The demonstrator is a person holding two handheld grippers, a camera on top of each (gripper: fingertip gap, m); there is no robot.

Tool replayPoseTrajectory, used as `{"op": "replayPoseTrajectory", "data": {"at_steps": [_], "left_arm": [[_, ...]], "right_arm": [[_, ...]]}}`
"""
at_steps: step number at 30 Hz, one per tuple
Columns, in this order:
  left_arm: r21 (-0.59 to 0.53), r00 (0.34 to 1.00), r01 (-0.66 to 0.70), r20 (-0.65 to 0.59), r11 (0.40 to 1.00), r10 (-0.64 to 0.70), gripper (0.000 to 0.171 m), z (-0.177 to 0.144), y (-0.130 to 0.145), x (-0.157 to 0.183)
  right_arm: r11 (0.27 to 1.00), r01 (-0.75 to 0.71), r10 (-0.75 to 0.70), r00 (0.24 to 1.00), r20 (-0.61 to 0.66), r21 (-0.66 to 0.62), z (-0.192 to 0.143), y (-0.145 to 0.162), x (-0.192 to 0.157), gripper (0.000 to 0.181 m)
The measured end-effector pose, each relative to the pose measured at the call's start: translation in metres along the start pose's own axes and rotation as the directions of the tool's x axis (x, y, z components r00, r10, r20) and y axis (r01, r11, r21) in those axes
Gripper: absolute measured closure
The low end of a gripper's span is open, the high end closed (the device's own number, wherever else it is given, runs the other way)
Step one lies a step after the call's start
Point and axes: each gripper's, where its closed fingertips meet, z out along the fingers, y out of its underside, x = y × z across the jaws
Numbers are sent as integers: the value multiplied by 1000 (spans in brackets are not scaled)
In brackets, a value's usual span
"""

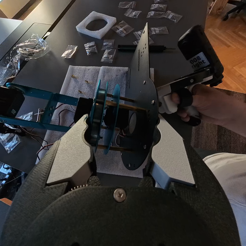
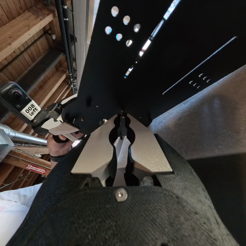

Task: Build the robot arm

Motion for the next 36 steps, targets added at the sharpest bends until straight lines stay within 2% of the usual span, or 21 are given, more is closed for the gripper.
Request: {"op": "replayPoseTrajectory", "data": {"at_steps": [11,15,27,36], "left_arm": [[-1,1000,-2,-1,1000,2,77,0,0,0],[-1,1000,-3,-2,1000,3,77,0,0,0],[0,1000,-2,-3,1000,2,77,0,0,0],[1,1000,-1,-2,1000,1,77,0,0,0]], "right_arm": [[999,48,-48,999,-22,-19,3,2,0,179],[1000,-7,7,1000,5,-2,2,1,0,178],[1000,-24,24,1000,19,6,1,0,0,178],[991,-132,131,989,65,5,1,0,0,178]]}}
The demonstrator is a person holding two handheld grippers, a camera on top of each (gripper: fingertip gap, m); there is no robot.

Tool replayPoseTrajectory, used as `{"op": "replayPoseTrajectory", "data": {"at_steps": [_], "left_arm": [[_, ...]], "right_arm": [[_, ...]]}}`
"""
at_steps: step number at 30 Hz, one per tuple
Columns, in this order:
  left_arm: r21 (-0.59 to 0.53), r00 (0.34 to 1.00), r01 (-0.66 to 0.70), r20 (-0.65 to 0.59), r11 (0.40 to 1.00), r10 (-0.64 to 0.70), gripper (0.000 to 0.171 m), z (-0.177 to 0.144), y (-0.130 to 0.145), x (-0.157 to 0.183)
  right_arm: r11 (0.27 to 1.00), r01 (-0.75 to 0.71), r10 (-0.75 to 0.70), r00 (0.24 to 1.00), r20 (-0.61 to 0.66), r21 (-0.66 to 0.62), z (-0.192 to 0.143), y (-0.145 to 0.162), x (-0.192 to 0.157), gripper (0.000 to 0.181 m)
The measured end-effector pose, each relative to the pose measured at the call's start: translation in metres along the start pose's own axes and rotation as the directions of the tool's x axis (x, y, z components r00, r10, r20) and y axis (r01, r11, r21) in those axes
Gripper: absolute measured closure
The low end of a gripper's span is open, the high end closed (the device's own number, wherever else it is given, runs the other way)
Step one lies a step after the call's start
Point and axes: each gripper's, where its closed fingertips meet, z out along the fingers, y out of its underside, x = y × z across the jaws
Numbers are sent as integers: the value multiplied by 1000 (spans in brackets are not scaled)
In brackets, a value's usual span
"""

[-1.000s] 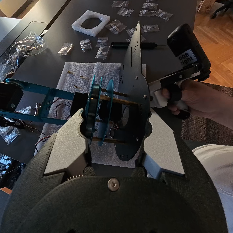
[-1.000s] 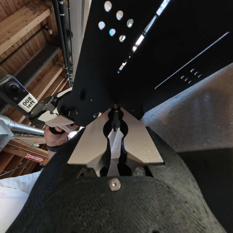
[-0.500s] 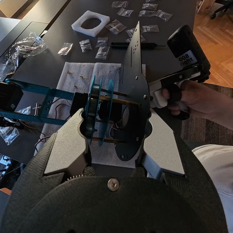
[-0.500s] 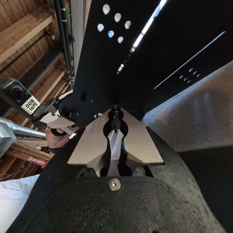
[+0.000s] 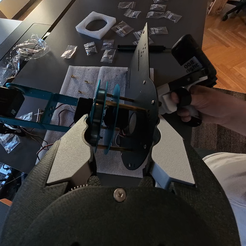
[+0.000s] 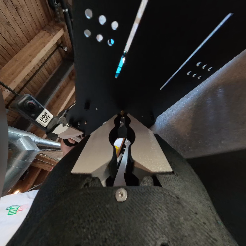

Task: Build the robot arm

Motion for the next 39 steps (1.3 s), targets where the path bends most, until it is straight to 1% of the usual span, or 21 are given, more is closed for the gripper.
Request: {"op": "replayPoseTrajectory", "data": {"at_steps": [8,11,15,19,24,29,36,39], "left_arm": [[-1,1000,-1,0,1000,1,77,0,0,0],[-2,1000,-2,0,1000,2,77,0,0,0],[-4,1000,-3,0,1000,3,77,0,0,0],[-1,1000,-2,-1,1000,2,77,0,0,0],[-1,1000,-2,-1,1000,2,77,0,0,0],[-1,1000,-1,-1,1000,1,77,0,0,0],[-5,1000,-2,-1,1000,2,77,0,0,0],[-3,1000,-2,-2,1000,2,77,0,-1,0]], "right_arm": [[997,-79,78,996,36,17,-1,-3,1,178],[999,-54,54,998,22,5,-1,-2,0,178],[997,-74,74,997,19,2,-1,-2,1,178],[999,-51,51,999,10,5,-2,-2,1,178],[997,-75,74,997,26,17,-1,-1,1,178],[994,-88,87,996,12,68,-2,-2,1,178],[963,-181,182,983,15,198,-1,-1,1,178],[943,-239,235,971,46,233,-1,-1,1,178]]}}
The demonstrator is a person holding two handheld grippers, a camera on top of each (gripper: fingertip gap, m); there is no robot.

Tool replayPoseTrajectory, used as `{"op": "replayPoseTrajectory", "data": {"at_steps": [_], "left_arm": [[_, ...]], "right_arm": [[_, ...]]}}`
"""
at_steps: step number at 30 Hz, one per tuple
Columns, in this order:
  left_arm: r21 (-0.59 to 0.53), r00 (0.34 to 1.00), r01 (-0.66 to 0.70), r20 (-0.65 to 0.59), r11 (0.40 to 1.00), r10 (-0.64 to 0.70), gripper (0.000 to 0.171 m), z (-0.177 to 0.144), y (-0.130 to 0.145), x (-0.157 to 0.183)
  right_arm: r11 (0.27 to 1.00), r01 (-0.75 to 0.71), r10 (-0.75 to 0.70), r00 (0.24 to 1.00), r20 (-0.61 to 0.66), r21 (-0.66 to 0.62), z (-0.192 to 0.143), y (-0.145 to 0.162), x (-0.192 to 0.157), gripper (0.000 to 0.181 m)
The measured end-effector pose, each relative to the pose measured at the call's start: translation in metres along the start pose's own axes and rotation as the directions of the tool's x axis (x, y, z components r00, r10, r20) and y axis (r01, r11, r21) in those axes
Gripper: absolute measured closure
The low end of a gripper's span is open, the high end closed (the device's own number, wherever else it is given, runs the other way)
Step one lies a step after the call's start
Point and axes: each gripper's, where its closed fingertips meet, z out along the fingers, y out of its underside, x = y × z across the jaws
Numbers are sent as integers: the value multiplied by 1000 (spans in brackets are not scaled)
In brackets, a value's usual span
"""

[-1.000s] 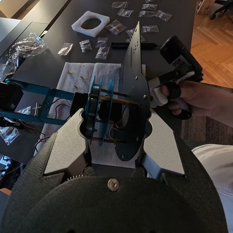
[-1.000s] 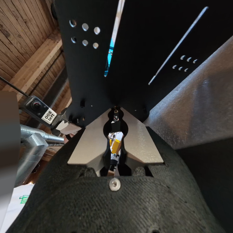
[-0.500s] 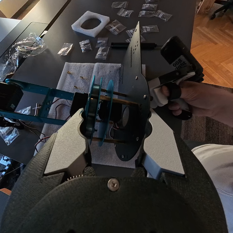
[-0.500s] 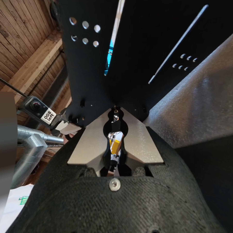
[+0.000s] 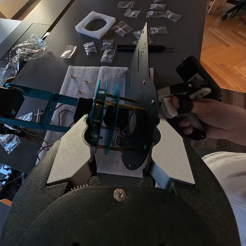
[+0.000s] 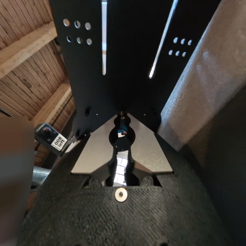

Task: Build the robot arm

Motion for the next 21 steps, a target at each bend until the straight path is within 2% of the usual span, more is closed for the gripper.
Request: {"op": "replayPoseTrajectory", "data": {"at_steps": [4,13,21], "left_arm": [[3,1000,-1,-1,1000,1,77,0,0,0],[4,1000,-1,-3,1000,1,77,0,0,0],[6,1000,0,-3,1000,0,77,0,0,0]], "right_arm": [[999,-34,34,999,14,5,0,-1,0,178],[998,60,-60,998,11,-36,0,0,0,177],[998,60,-59,998,30,-26,0,-2,0,178]]}}
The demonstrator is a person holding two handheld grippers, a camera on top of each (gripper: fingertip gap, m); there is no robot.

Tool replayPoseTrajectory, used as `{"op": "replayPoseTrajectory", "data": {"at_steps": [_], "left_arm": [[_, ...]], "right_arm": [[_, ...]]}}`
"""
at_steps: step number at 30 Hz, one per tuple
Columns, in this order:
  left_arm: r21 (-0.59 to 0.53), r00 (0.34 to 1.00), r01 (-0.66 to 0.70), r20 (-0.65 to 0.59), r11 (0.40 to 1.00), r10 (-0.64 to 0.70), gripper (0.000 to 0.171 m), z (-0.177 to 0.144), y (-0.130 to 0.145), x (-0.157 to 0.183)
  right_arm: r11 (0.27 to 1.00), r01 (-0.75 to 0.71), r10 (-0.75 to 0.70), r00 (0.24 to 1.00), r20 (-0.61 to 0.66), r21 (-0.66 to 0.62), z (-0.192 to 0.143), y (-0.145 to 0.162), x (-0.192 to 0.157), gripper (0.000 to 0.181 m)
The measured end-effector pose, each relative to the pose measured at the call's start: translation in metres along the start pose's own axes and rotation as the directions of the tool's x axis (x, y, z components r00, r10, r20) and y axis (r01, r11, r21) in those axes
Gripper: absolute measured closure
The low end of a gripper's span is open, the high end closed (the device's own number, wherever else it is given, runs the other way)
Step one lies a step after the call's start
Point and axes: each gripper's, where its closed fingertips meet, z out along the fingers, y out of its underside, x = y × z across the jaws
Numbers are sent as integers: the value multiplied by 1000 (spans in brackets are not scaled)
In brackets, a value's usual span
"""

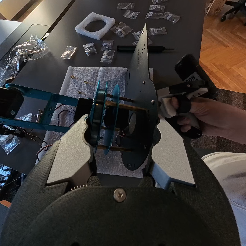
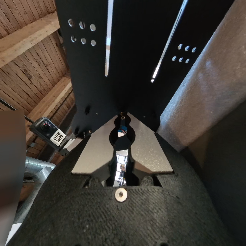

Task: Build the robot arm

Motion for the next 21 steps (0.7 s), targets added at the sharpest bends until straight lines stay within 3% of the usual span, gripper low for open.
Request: {"op": "replayPoseTrajectory", "data": {"at_steps": [7,14,21], "left_arm": [[-1,1000,0,1,1000,0,77,0,0,0],[2,1000,1,1,1000,-1,77,0,0,0],[1,1000,0,-1,1000,0,77,0,0,0]], "right_arm": [[1000,-16,16,1000,-6,-14,0,1,1,178],[996,83,-84,996,-36,-24,1,1,0,178],[1000,-13,12,1000,-23,-17,1,1,0,177]]}}
